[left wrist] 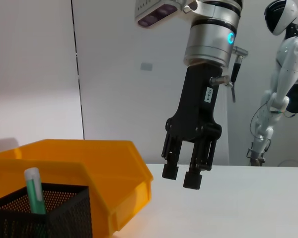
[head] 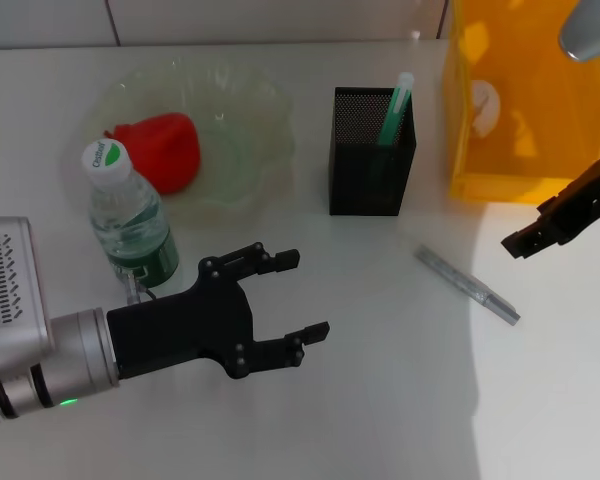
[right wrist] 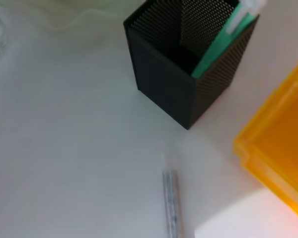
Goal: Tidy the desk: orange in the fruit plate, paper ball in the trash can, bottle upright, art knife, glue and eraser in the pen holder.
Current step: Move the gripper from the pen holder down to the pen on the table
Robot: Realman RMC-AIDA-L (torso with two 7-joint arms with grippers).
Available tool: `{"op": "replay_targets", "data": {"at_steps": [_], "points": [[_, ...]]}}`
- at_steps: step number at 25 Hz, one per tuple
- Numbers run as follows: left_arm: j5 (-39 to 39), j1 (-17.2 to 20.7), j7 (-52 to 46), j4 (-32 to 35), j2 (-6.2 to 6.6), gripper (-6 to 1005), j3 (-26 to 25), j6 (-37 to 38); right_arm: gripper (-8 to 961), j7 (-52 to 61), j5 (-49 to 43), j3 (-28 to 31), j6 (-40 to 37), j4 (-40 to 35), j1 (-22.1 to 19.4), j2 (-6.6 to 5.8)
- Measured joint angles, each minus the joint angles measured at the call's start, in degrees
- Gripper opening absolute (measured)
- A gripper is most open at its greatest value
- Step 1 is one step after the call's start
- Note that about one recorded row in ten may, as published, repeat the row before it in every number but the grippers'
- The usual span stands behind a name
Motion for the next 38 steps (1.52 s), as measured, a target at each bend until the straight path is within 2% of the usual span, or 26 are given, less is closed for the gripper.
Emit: {"op": "replay_targets", "data": {"at_steps": [10, 15, 22, 38], "points": [[-0.4, -0.41, 0.0, -0.35, -0.02, 802, 0.34, -0.77, 590, 0.81, -0.52, -6.47, 4.7, 9.85, 4.33, 0.19], [-0.4, 0.01, 0.0, -0.34, 0.07, 802, 0.1, -1.09, 587, 1.39, -0.88, -7.65, 6.47, 11.66, 4.83, 0.26], [-0.35, 0.06, 0.0, -0.32, 0.14, 802, 0.28, -1.27, 582, 3.38, -2.07, -12.22, 11.04, 14.21, 5.87, 0.36], [-0.03, -0.08, 0.0, -0.33, 0.23, 802, 0.34, -1.95, 516, 4.02, 1.13, -14.09, 17.56, 22.03, 7.62, 0.53]]}}
